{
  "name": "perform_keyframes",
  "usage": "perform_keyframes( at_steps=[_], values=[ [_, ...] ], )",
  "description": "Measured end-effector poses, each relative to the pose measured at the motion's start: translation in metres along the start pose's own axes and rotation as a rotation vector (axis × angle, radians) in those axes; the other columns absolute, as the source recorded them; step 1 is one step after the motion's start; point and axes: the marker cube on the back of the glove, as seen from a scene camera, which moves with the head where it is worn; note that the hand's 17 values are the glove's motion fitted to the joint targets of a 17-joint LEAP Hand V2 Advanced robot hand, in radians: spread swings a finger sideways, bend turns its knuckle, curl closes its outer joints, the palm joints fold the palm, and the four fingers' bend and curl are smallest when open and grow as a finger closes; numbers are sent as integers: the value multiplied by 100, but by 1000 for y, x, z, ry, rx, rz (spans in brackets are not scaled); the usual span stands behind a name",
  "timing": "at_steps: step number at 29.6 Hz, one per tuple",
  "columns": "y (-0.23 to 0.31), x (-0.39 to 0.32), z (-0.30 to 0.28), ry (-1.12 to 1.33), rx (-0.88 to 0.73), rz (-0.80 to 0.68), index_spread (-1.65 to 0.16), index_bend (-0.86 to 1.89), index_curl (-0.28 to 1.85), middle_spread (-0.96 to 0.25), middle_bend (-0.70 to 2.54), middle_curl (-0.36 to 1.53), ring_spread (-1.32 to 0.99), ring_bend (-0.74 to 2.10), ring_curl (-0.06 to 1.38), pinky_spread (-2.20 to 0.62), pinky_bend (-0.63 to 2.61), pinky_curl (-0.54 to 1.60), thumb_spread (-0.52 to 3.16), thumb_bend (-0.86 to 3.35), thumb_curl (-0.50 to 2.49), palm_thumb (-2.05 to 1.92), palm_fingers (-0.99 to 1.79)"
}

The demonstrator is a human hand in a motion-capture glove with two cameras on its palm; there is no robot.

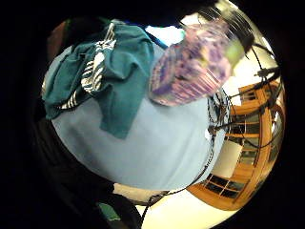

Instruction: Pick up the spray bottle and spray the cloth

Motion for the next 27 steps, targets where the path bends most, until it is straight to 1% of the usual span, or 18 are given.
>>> perform_keyframes(
  at_steps=[5, 9, 11, 13, 15, 19, 21, 23, 25, 27],
  values=[
    [7, 31, -15, 51, 64, 129, -34, 16, 24, -1, 25, 26, -4, 38, 23, 24, 34, 25, 119, 25, 25, 60, 54],
    [-9, 48, -27, 82, 188, 265, -33, 13, 24, -1, 26, 28, -4, 38, 25, 24, 35, 27, 121, 23, 27, 61, 56],
    [2, 63, -39, 101, 213, 298, -33, 13, 24, -1, 28, 29, -5, 38, 25, 23, 34, 27, 122, 22, 27, 61, 59],
    [13, 79, -51, 119, 228, 332, -30, 19, 26, -2, 35, 32, -5, 37, 25, 20, 29, 26, 123, 21, 28, 62, 77],
    [13, 92, -58, 126, 248, 390, -28, 18, 27, -3, 38, 34, -6, 39, 26, 18, 27, 25, 123, 20, 29, 63, 87],
    [4, 111, -64, 112, 297, 546, -26, 16, 29, -3, 36, 35, -7, 41, 29, 14, 26, 27, 124, 18, 30, 63, 92],
    [-2, 119, -65, 53, 354, 627, -25, 14, 29, -3, 36, 36, -7, 41, 30, 12, 26, 28, 123, 16, 31, 62, 95],
    [-10, 126, -63, -63, 421, 675, -25, 13, 29, -3, 38, 37, -8, 43, 31, 10, 25, 29, 123, 14, 31, 61, 99],
    [-21, 132, -60, -217, 469, 675, -24, 12, 29, -3, 37, 37, -8, 43, 32, 8, 26, 29, 122, 13, 31, 62, 101],
    [-32, 137, -55, -376, 496, 642, -24, 8, 28, -3, 34, 37, -9, 45, 33, 7, 28, 31, 119, 11, 31, 63, 98]
  ],
)
